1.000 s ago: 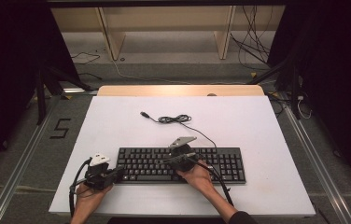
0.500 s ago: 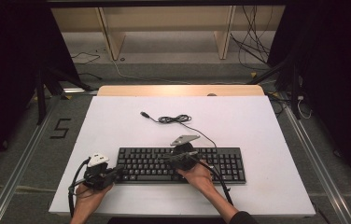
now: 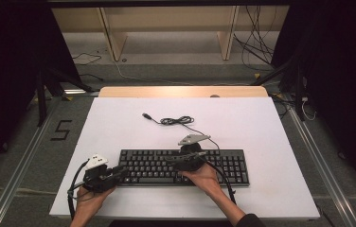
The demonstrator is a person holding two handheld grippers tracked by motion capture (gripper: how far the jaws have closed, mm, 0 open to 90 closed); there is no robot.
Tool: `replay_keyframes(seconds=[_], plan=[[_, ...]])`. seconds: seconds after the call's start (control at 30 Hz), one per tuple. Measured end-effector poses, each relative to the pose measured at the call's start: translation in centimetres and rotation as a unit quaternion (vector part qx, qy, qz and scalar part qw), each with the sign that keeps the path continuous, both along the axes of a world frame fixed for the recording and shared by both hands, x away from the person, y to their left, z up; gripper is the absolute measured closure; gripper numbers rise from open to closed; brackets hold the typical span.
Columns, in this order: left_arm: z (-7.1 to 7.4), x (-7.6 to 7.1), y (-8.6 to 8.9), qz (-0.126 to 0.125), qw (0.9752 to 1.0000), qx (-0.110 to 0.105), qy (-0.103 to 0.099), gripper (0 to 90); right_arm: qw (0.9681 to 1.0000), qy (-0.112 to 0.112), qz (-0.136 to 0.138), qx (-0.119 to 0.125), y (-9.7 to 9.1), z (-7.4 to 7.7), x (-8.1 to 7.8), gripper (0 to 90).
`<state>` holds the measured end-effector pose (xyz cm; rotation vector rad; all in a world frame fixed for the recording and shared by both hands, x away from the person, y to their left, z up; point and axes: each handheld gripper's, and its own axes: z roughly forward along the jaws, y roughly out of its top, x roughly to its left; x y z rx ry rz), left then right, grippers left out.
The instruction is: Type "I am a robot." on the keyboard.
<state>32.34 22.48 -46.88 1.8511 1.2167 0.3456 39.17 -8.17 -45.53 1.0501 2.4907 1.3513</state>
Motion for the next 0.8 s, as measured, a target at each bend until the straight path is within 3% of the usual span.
replay_keyframes(seconds=[0.07, 0.2, 0.4, 0.67, 0.8], plan=[[0.0, 0.0, 0.0, -0.002, 1.0000, -0.004, -0.003, 57.4, 1.0000, 0.002, 0.003, 0.003, 0.0, 0.2, -0.2, 46.9], [0.3, -0.3, 0.0, 0.003, 0.9998, -0.014, -0.014, 45.8, 0.9999, 0.000, 0.015, 0.007, -0.1, 0.6, -0.8, 44.0], [0.6, -0.6, 0.1, 0.005, 0.9993, -0.025, -0.028, 36.2, 0.9994, 0.000, 0.031, 0.016, -0.2, 1.0, -1.5, 46.7], [0.8, -0.9, 0.4, 0.015, 0.9985, -0.037, -0.038, 29.3, 0.9986, -0.003, 0.052, 0.015, -0.6, 1.1, -2.7, 60.6], [0.9, -0.9, 0.4, 0.016, 0.9982, -0.041, -0.041, 28.4, 0.9982, 0.001, 0.059, 0.009, -0.3, 0.8, -3.2, 71.8]])
